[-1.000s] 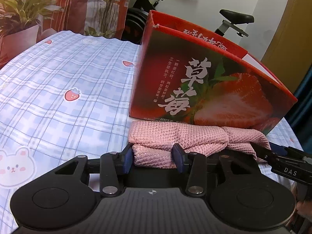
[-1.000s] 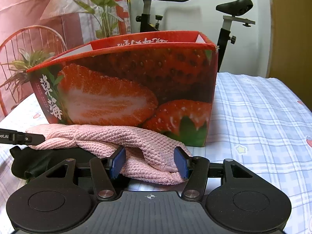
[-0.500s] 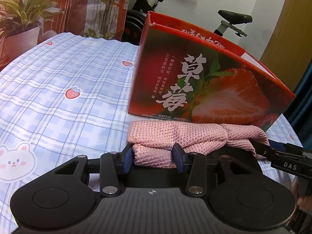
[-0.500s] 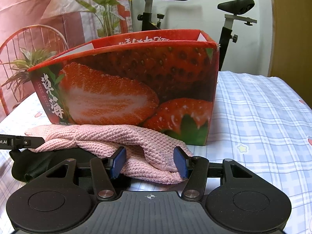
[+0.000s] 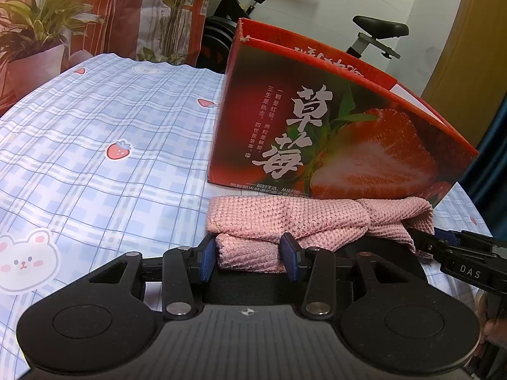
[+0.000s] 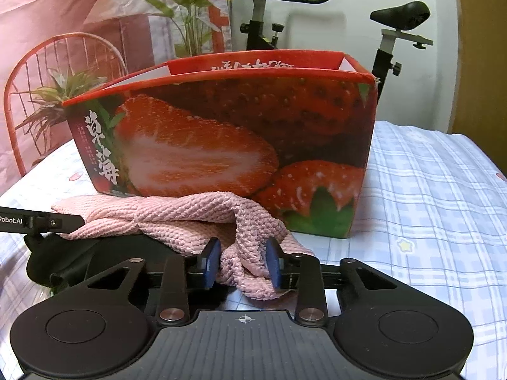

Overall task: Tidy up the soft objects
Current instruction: 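Close both grippers on the pink knitted towel, then lift the pink knitted towel with both grippers over the red box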

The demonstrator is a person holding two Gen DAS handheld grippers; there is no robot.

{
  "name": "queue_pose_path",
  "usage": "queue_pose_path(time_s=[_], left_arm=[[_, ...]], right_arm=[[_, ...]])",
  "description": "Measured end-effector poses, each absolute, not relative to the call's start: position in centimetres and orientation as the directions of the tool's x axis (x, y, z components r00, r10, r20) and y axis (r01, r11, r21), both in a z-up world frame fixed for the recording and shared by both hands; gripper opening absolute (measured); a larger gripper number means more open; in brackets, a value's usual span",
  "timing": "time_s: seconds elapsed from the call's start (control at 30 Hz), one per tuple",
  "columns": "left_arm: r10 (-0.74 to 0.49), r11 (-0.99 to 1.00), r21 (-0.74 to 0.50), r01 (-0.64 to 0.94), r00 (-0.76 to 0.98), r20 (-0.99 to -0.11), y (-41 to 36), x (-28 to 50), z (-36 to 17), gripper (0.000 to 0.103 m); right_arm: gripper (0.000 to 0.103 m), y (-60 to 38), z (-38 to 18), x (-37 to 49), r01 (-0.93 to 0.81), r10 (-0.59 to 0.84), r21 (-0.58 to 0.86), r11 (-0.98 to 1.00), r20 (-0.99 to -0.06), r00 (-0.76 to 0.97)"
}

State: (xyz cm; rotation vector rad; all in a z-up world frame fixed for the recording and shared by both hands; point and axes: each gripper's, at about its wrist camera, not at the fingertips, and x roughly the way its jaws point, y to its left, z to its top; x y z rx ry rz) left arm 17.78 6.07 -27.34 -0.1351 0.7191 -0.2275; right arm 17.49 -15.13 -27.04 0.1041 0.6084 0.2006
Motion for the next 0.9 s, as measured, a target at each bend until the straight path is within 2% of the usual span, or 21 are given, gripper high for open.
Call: queue_pose_path(time_s=[0.07, 0.13, 0.17, 0.2, 0.37, 0.53, 0.9], left_arm=[[-0.255, 0.965, -0.21, 0.154, 0.722, -0.643, 6.1, 17.9, -27.2, 0.044], [-0.264, 0.961, -0.244, 0.133, 0.714, -0.649, 6.5, 18.1, -27.0, 0.035], [-0.273, 0.956, -0.263, 0.128, 0.712, -0.646, 6.8, 18.1, -26.9, 0.025], [-0.276, 0.955, -0.268, 0.128, 0.715, -0.642, 6.9, 17.9, -26.6, 0.02], [-0.25, 0.965, -0.222, 0.142, 0.762, -0.598, 6.9, 16.0, -24.3, 0.019], [-0.236, 0.97, -0.183, 0.162, 0.817, -0.526, 6.8, 14.5, -22.1, 0.019], [-0.264, 0.962, -0.178, 0.206, 0.87, -0.417, 6.6, 12.8, -17.3, 0.018]], right_arm=[[0.024, -15.1, -27.0, 17.4, -0.161, 0.222, 0.157, 0.974, -0.554, 0.803], [0.021, -14.9, -26.9, 17.3, -0.167, 0.222, 0.149, 0.975, -0.549, 0.806], [0.02, -14.8, -27.0, 17.2, -0.17, 0.222, 0.144, 0.975, -0.548, 0.807], [0.018, -14.6, -26.9, 17.1, -0.173, 0.221, 0.138, 0.975, -0.545, 0.809], [0.011, -13.7, -25.5, 15.5, -0.2, 0.218, 0.088, 0.976, -0.482, 0.849], [0.01, -13.2, -23.3, 13.7, -0.211, 0.215, 0.053, 0.976, -0.39, 0.895], [0.01, -14.4, -18.7, 11.5, -0.212, 0.234, 0.104, 0.972, -0.281, 0.931]])
